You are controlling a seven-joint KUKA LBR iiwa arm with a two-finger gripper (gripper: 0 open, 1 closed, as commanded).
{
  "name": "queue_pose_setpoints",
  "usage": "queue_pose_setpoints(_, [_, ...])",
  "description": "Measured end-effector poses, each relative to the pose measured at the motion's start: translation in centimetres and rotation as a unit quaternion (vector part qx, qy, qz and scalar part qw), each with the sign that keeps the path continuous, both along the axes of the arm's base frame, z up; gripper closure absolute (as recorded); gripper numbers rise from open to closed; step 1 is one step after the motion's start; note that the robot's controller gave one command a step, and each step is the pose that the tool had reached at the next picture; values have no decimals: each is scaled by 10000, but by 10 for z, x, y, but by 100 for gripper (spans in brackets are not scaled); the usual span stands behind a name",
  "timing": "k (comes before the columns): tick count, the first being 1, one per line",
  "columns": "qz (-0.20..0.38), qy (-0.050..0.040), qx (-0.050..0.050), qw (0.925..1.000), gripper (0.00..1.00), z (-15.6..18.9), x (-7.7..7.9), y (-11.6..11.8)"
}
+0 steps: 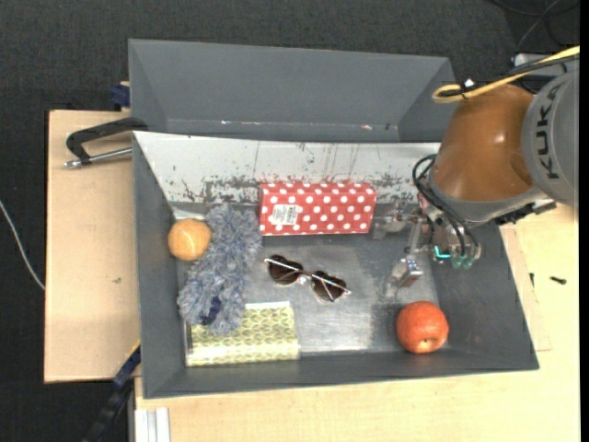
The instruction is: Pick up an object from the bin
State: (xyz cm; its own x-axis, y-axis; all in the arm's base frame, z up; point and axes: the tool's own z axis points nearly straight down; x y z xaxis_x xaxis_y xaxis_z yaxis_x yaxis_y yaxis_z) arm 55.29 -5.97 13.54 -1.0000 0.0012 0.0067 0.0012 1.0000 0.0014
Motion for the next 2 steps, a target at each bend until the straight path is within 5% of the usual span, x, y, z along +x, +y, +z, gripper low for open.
queue_pose_setpoints(1, [5, -34, -4, 10000, 0, 4, 1, 0])
queue_pose_setpoints(2, [746, -58, 0, 9972, 0, -34, 13, 49])
